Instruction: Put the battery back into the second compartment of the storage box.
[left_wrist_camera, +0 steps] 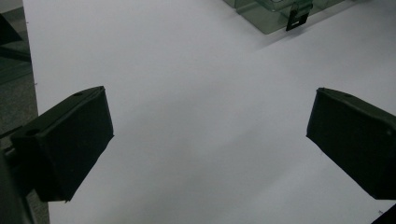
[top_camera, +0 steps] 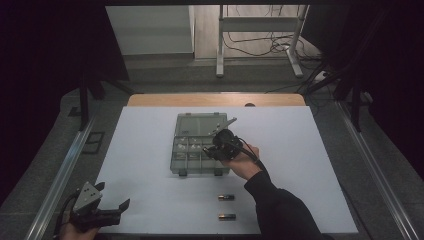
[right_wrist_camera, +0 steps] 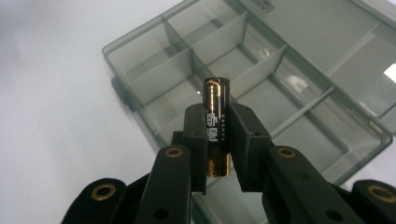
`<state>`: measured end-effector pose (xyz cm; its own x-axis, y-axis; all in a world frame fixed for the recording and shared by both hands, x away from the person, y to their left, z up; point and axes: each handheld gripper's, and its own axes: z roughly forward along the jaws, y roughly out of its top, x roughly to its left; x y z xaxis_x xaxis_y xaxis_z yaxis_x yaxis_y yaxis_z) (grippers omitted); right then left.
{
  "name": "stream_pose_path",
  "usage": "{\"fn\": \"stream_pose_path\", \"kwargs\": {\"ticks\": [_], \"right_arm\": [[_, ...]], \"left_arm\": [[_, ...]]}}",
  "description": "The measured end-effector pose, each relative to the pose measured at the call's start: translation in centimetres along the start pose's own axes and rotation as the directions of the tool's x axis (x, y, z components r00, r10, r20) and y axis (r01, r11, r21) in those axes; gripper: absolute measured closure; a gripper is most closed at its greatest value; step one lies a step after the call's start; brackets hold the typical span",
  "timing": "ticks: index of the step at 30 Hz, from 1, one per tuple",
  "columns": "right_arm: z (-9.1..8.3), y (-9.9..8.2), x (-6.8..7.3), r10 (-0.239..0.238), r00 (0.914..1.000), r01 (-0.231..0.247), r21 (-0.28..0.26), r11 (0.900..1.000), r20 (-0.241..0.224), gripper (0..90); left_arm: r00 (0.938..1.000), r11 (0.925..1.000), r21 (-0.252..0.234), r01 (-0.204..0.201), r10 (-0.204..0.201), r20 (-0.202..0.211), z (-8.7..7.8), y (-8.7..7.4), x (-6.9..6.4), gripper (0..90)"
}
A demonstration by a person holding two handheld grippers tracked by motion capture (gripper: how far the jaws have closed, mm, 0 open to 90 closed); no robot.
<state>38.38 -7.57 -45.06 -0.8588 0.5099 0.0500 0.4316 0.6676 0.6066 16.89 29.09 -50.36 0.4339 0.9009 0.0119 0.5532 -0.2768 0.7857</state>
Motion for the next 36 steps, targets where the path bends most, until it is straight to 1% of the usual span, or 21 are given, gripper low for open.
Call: {"fn": "stream_pose_path", "kwargs": {"ticks": [1, 2, 3, 5, 8, 12, 16, 22, 23, 26, 28, 29, 30, 32, 34, 36], "right_arm": [[0.3, 0.4, -0.1, 0.002, 1.0, -0.002, -0.008, 1.0, -0.001, 77.2], [0.3, 0.4, -0.1, 0.002, 1.0, -0.002, -0.008, 1.0, -0.001, 77.2], [0.5, 0.7, -0.2, 0.011, 0.9999, -0.011, -0.006, 0.9999, 0.0, 77.2], [0.7, 0.9, -0.3, 0.008, 1.0, -0.008, -0.006, 1.0, 0.005, 77.2], [1.3, 1.6, -0.6, 0.014, 0.9998, -0.014, -0.005, 0.9999, 0.015, 77.2], [1.8, 2.0, -0.8, 0.027, 0.9995, -0.027, -0.007, 0.9996, 0.014, 77.2], [2.7, 2.7, -1.2, 0.043, 0.9988, -0.043, 0.001, 0.9991, 0.025, 77.1], [3.5, 3.6, -1.4, 0.048, 0.9984, -0.048, 0.0, 0.9989, 0.03, 77.1], [3.9, 4.0, -1.5, 0.05, 0.9982, -0.05, 0.007, 0.9987, 0.034, 77.1], [4.3, 4.3, -1.5, 0.055, 0.9978, -0.055, 0.01, 0.9984, 0.038, 77.1], [5.0, 4.7, -1.5, 0.059, 0.9974, -0.06, 0.019, 0.998, 0.042, 76.7], [5.0, 4.7, -1.5, 0.059, 0.9974, -0.06, 0.019, 0.998, 0.042, 76.7], [5.6, 4.9, -1.4, 0.055, 0.9974, -0.056, 0.03, 0.998, 0.046, 75.6], [5.9, 4.9, -1.4, 0.055, 0.9968, -0.056, 0.02, 0.9982, 0.058, 66.8], [5.9, 4.8, -1.4, 0.052, 0.9972, -0.053, 0.023, 0.9983, 0.054, 57.2], [5.7, 4.7, -1.4, 0.042, 0.9963, -0.045, 0.032, 0.9985, 0.075, 51.3]], "left_arm": [[1.0, 1.0, 0.0, 0.001, -0.001, 0.001, 0.0, 0.0, 0.0, 0.6], [1.0, 1.0, 0.0, 0.001, -0.001, 0.001, 0.0, 0.0, 0.0, 0.6], [1.0, 1.0, 0.0, 0.002, -0.002, 0.002, 0.0, 0.0, 0.0, 0.6], [1.0, 1.0, -0.001, 0.003, -0.003, 0.003, 0.0, 0.0, 0.1, 0.6], [1.0, 1.0, -0.001, 0.004, -0.004, 0.005, 0.0, 0.0, 0.1, 0.6], [1.0, 1.0, -0.001, 0.004, -0.004, 0.005, 0.0, 0.0, 0.1, 0.7], [1.0, 1.0, 0.0, 0.001, -0.001, 0.004, 0.0, 0.0, 0.1, 0.6], [1.0, 1.0, 0.0, 0.0, 0.0, 0.005, 0.0, 0.0, 0.0, 0.6], [1.0, 1.0, 0.0, -0.001, 0.001, 0.005, 0.0, 0.0, 0.0, 0.6], [1.0, 1.0, -0.001, -0.002, 0.002, 0.006, 0.0, 0.0, 0.0, 0.6], [1.0, 1.0, -0.002, 0.0, 0.0, 0.008, 0.0, 0.0, 0.1, 0.6], [1.0, 1.0, -0.002, 0.0, 0.0, 0.008, 0.0, 0.0, 0.1, 0.6], [1.0, 1.0, -0.003, 0.001, 0.0, 0.009, 0.0, 0.0, 0.1, 0.6], [0.9999, 1.0, -0.005, 0.001, -0.001, 0.011, -0.1, -0.1, 0.1, 0.6], [0.9999, 1.0, -0.007, 0.002, -0.002, 0.011, -0.1, -0.1, 0.1, 0.6], [0.9999, 1.0, -0.007, 0.004, -0.004, 0.013, -0.1, -0.1, 0.2, 0.6]]}}
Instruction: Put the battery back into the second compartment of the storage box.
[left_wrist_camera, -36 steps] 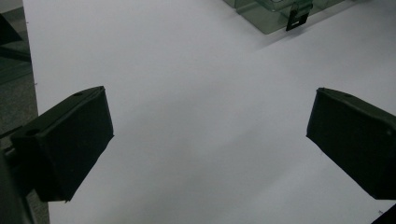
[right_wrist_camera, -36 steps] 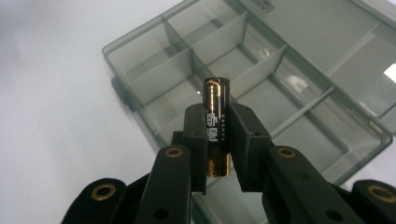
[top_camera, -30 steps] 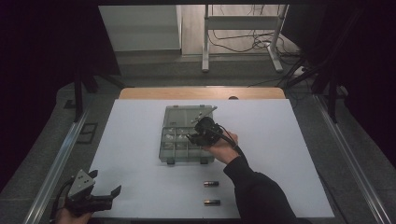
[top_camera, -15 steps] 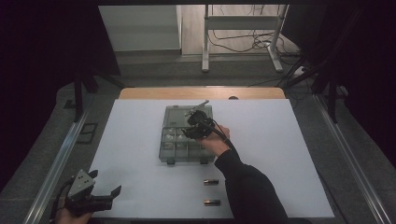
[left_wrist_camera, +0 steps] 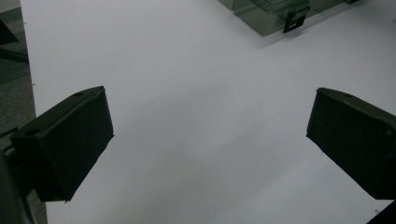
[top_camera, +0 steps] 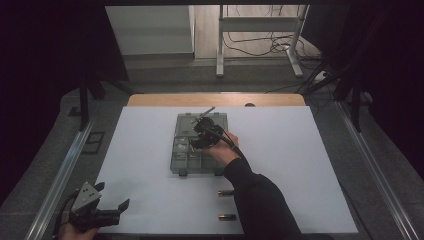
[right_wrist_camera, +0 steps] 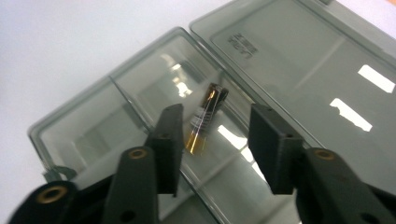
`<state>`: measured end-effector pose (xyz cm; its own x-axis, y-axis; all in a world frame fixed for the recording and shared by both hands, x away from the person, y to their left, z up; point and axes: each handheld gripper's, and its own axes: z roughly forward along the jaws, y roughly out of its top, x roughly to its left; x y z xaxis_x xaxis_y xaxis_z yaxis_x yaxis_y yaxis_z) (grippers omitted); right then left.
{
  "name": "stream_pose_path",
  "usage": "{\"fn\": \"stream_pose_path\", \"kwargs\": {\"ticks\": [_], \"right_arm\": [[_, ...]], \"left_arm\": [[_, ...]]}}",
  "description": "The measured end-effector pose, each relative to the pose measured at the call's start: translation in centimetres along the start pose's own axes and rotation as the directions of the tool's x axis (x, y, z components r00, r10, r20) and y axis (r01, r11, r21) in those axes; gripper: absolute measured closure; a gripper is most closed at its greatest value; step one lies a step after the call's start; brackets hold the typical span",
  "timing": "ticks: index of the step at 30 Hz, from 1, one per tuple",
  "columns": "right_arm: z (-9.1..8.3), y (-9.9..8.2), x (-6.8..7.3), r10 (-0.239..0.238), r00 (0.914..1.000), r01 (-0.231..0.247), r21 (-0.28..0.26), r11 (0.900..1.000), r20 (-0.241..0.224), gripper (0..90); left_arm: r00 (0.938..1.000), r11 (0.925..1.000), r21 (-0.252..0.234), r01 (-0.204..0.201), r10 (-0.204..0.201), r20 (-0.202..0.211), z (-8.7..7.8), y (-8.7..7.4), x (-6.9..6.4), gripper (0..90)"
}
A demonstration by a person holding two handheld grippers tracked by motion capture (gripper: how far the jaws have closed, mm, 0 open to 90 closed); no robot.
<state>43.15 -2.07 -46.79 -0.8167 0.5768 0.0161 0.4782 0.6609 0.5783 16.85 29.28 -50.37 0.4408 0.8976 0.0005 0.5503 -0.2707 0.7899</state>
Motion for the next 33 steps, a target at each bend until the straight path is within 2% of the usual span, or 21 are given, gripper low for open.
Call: {"fn": "stream_pose_path", "kwargs": {"ticks": [2, 4, 9, 14, 17, 19, 29, 33], "right_arm": [[-0.4, -0.2, -0.1, -0.009, 0.9999, 0.009, -0.006, 0.9999, -0.007, 42.3], [-0.8, -0.3, -0.1, -0.024, 0.9997, 0.025, -0.012, 0.9996, 0.003, 36.7], [-1.9, -0.7, 0.0, -0.051, 0.9986, 0.05, -0.032, 0.9982, -0.016, 21.2], [-2.9, -1.3, 0.6, -0.093, 0.9957, 0.093, -0.028, 0.9953, 0.004, 9.3], [-3.5, -1.6, 0.8, -0.093, 0.9956, 0.093, -0.017, 0.9955, -0.01, 3.6], [-3.9, -1.9, 0.9, -0.11, 0.9938, 0.11, -0.007, 0.9939, -0.012, 0.3], [-6.2, -4.4, 1.5, -0.146, 0.9893, 0.146, 0.004, 0.9893, -0.006, 0.0], [-7.1, -5.4, 1.7, -0.13, 0.9914, 0.13, 0.015, 0.9913, -0.016, 0.0]], "left_arm": [[1.0, 1.0, 0.002, -0.003, 0.003, 0.0, 0.0, 0.0, 0.0, 0.6], [1.0, 1.0, 0.003, -0.005, 0.005, -0.002, 0.0, 0.0, -0.1, 0.6], [1.0, 1.0, 0.005, -0.005, 0.005, -0.003, 0.0, 0.0, 0.0, 0.7], [1.0, 1.0, 0.005, -0.004, 0.004, -0.003, 0.0, 0.0, -0.1, 0.7], [1.0, 1.0, 0.004, -0.003, 0.003, -0.003, 0.0, 0.0, -0.1, 0.7], [1.0, 1.0, 0.005, -0.003, 0.003, -0.004, 0.1, 0.0, -0.1, 0.7], [1.0, 1.0, 0.008, -0.001, 0.001, -0.005, 0.1, 0.1, -0.1, 0.7], [1.0, 1.0, 0.006, 0.004, -0.004, -0.006, 0.1, 0.1, -0.1, 0.7]]}}
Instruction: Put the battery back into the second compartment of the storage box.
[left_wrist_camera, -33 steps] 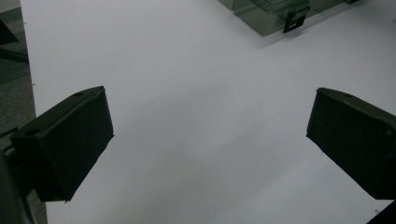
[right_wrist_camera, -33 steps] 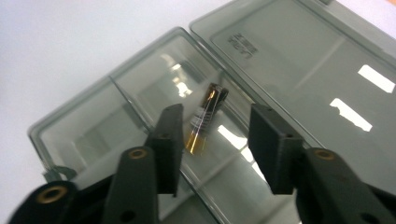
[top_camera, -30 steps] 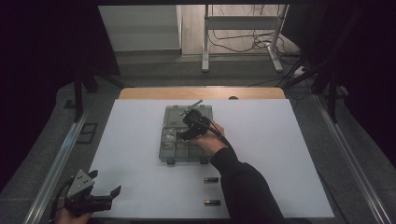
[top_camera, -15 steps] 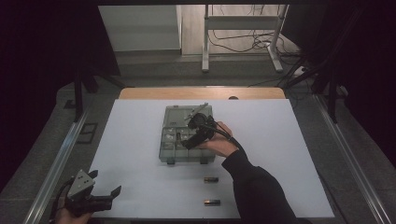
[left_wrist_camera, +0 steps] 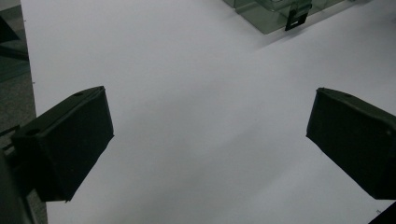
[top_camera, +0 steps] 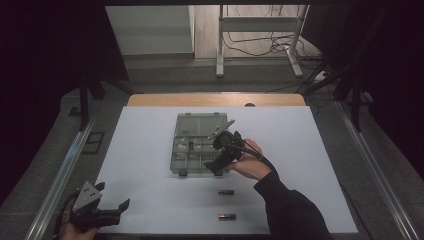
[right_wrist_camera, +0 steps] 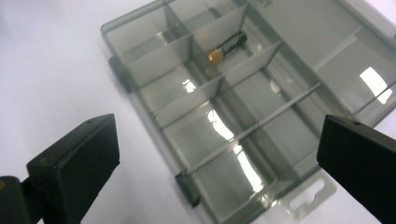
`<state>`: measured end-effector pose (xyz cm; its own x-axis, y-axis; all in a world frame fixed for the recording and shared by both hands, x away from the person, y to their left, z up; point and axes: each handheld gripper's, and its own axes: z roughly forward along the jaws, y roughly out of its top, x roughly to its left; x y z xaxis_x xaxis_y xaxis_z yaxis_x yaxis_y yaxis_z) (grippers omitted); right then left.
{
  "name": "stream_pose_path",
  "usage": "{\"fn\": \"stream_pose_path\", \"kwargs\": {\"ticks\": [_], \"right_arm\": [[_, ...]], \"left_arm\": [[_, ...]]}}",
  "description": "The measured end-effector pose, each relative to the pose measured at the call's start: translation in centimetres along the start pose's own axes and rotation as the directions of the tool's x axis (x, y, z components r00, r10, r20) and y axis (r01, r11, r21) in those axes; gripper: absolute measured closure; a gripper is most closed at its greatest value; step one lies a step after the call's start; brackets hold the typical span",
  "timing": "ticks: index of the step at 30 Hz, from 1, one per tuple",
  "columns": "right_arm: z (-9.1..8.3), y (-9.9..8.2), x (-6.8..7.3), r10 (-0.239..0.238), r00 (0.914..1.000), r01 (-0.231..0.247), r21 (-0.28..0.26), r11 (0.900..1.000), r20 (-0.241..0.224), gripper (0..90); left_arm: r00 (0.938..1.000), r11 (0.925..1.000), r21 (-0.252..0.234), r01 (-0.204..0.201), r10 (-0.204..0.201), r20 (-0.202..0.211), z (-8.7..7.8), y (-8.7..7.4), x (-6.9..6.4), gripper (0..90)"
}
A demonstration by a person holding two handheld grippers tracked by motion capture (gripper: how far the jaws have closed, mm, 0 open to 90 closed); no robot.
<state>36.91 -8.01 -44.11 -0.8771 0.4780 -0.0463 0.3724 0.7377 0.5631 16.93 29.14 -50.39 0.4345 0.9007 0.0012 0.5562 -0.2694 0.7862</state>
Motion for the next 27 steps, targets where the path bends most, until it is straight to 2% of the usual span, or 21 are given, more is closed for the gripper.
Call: {"fn": "stream_pose_path", "kwargs": {"ticks": [8, 13, 15, 18, 19, 22, 23, 27], "right_arm": [[-0.7, -1.8, 0.9, -0.002, 0.9997, 0.001, 0.036, 0.9994, 0.026, 0.0], [-1.1, -3.2, 1.3, 0.03, 0.9994, -0.029, 0.055, 0.9981, -0.019, 1.2], [-1.3, -4.1, 1.6, 0.036, 0.9992, -0.035, 0.062, 0.9974, -0.015, 6.3], [-1.4, -4.7, 1.8, 0.032, 0.9995, -0.031, 0.061, 0.9977, -0.01, 9.3], [-1.5, -5.3, 1.9, 0.03, 0.9994, -0.029, 0.053, 0.9982, -0.018, 15.4], [-1.4, -5.7, 2.2, 0.025, 0.9994, -0.023, 0.062, 0.9978, -0.023, 20.4], [-1.3, -6.2, 2.5, 0.019, 0.9993, -0.016, 0.074, 0.9971, -0.032, 26.2], [-0.9, -6.9, 2.8, 0.008, 0.9978, -0.002, 0.094, 0.9956, -0.066, 36.6]], "left_arm": [[1.0, 1.0, 0.001, 0.002, -0.002, 0.0, 0.0, 0.0, 0.0, 0.7], [1.0, 1.0, 0.001, 0.002, -0.002, -0.001, 0.0, 0.0, 0.0, 0.8], [1.0, 1.0, 0.001, 0.003, -0.003, -0.001, 0.0, 0.0, 0.0, 0.8], [1.0, 1.0, 0.002, 0.002, -0.002, -0.001, 0.0, 0.0, 0.0, 0.8], [1.0, 1.0, 0.002, 0.002, -0.002, -0.002, 0.0, 0.0, 0.0, 0.8], [1.0, 1.0, 0.002, 0.001, -0.001, -0.001, 0.0, 0.0, 0.0, 0.8], [1.0, 1.0, 0.001, 0.0, 0.0, -0.002, 0.0, 0.0, 0.0, 0.8], [1.0, 1.0, -0.001, -0.003, 0.003, -0.001, 0.0, 0.0, 0.0, 0.8]]}}
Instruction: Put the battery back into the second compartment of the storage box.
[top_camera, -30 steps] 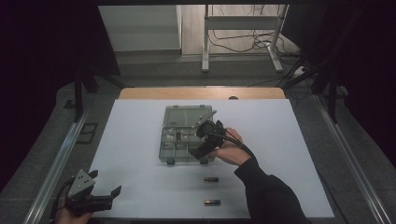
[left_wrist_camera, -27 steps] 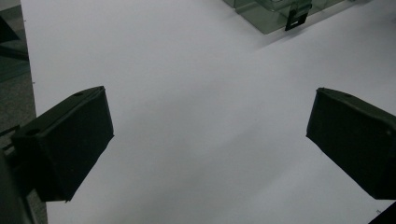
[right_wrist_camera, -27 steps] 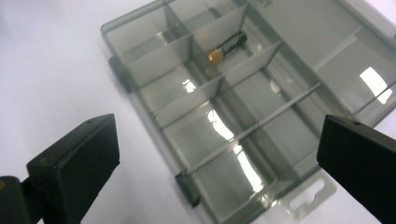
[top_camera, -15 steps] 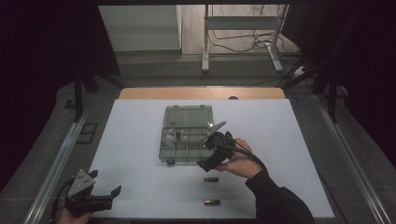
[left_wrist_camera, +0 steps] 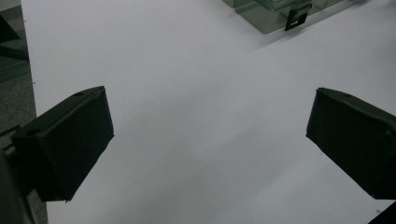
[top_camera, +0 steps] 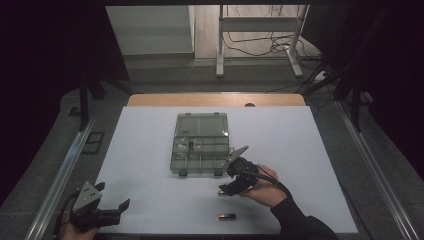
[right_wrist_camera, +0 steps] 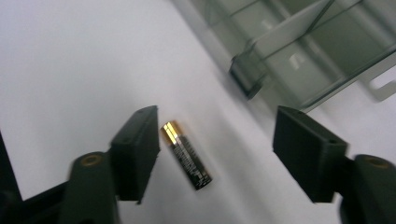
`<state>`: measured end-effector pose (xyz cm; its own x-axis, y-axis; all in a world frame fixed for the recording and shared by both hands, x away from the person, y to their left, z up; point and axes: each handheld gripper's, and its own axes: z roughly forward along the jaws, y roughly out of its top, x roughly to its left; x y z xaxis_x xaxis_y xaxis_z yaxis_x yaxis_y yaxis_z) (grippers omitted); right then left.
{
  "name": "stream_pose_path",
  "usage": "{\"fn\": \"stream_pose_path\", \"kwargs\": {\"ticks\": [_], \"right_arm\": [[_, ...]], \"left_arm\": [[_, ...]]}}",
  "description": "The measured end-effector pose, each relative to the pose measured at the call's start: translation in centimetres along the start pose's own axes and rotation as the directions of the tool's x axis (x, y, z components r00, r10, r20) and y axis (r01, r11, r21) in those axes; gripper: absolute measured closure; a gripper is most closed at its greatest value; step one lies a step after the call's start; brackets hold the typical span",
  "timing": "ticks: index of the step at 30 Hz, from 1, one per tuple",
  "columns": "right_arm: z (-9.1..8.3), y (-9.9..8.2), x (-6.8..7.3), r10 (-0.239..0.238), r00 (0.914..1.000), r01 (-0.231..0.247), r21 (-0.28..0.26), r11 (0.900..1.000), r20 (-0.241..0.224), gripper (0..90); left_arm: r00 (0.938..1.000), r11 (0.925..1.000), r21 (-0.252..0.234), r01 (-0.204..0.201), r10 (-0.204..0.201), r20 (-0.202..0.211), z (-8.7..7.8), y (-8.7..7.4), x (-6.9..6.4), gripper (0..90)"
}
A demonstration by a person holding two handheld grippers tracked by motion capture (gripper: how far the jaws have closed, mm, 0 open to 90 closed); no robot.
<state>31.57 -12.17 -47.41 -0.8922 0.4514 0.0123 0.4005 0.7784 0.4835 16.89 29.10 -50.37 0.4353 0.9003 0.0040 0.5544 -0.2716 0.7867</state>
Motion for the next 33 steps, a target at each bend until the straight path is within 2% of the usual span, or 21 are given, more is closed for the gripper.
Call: {"fn": "stream_pose_path", "kwargs": {"ticks": [1, 3, 4, 5, 10, 20, 22, 26, 30, 31, 33], "right_arm": [[0.0, 0.0, 0.0, 0.0, 1.0, 0.0, 0.0, 1.0, 0.0, 36.6], [0.4, -0.4, 0.3, -0.018, 0.9998, 0.018, 0.009, 0.9998, -0.007, 43.8], [0.4, -0.4, 0.3, -0.018, 0.9998, 0.018, 0.009, 0.9998, -0.007, 43.8], [0.7, -0.7, 0.5, -0.03, 0.9992, 0.03, 0.017, 0.9994, -0.027, 48.5], [1.5, -1.1, 0.9, -0.065, 0.9968, 0.067, 0.048, 0.9966, -0.047, 57.4], [2.7, -1.6, 0.9, -0.109, 0.9936, 0.111, 0.082, 0.9905, -0.032, 69.6], [2.7, -1.6, 0.9, -0.115, 0.9925, 0.118, 0.078, 0.99, -0.042, 76.3], [2.6, -1.6, 1.1, -0.13, 0.9908, 0.133, 0.083, 0.9877, -0.04, 77.1], [2.2, -1.6, 1.0, -0.122, 0.9918, 0.124, 0.067, 0.99, -0.038, 77.1], [1.9, -1.5, 0.9, -0.101, 0.9941, 0.103, 0.047, 0.9936, -0.04, 77.1], [1.6, -1.4, 0.7, -0.094, 0.9949, 0.095, 0.032, 0.9949, -0.036, 77.1]], "left_arm": [[1.0, 1.0, 0.0, 0.0, 0.0, 0.0, 0.0, 0.0, 0.0, 0.8], [1.0, 1.0, -0.002, -0.001, 0.001, 0.002, 0.0, 0.0, 0.0, 0.8], [1.0, 1.0, -0.002, -0.001, 0.001, 0.002, 0.0, 0.0, 0.0, 0.8], [1.0, 1.0, -0.002, -0.003, 0.003, 0.002, 0.0, 0.0, 0.0, 0.8], [1.0, 1.0, -0.003, -0.006, 0.006, 0.002, 0.0, 0.0, 0.0, 0.9], [0.9999, 0.9999, -0.002, -0.01, 0.01, 0.003, 0.0, 0.0, -0.1, 0.9], [0.9999, 0.9999, -0.002, -0.011, 0.011, 0.003, 0.0, 0.0, -0.1, 0.9], [0.9999, 0.9999, -0.003, -0.014, 0.014, 0.004, 0.0, 0.0, -0.1, 0.9], [0.9999, 0.9999, -0.004, -0.014, 0.014, 0.005, 0.0, 0.0, -0.1, 0.9], [0.9999, 0.9999, -0.003, -0.016, 0.016, 0.004, -0.1, 0.0, -0.1, 1.0], [0.9998, 0.9998, 0.0, -0.02, 0.02, 0.005, -0.1, 0.0, -0.1, 0.9]]}}
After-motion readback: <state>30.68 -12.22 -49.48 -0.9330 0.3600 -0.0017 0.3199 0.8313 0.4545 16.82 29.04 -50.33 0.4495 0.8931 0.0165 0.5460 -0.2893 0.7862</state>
